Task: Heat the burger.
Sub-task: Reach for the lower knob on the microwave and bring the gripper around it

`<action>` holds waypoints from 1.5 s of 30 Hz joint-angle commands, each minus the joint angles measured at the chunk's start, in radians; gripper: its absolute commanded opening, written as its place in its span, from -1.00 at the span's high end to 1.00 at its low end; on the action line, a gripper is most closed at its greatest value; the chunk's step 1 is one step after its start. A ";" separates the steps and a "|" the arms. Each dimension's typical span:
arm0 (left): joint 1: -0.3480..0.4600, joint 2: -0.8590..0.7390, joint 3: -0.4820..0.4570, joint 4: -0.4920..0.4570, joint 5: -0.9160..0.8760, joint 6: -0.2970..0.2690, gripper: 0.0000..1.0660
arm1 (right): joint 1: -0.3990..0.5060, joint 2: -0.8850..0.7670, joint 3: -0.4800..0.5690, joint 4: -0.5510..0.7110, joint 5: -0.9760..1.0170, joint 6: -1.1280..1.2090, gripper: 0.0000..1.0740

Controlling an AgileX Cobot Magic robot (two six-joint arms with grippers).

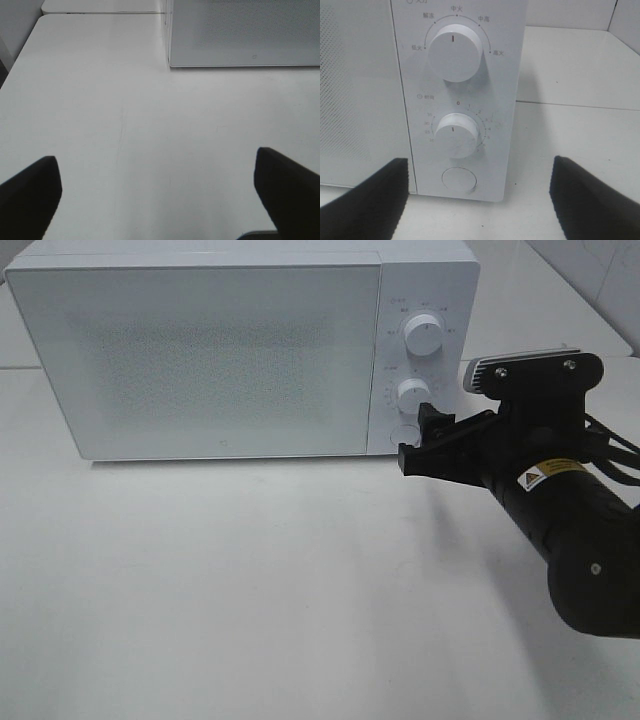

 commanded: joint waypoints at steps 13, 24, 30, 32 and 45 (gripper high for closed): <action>0.004 -0.026 0.001 -0.001 -0.011 -0.006 -0.88 | 0.004 0.154 -0.175 0.037 -0.188 -0.015 -0.40; 0.004 -0.026 0.001 -0.001 -0.011 -0.006 -0.88 | -0.029 0.277 -0.319 0.033 -0.157 -0.014 -0.40; 0.004 -0.026 0.001 -0.001 -0.011 -0.006 -0.88 | -0.047 0.316 -0.363 0.034 -0.144 -0.014 -0.40; 0.004 -0.026 0.001 -0.001 -0.011 -0.006 -0.88 | -0.047 0.337 -0.379 0.039 -0.135 -0.014 -0.40; 0.004 -0.026 0.001 -0.001 -0.011 -0.006 -0.88 | -0.070 0.347 -0.407 0.083 -0.144 -0.008 -0.40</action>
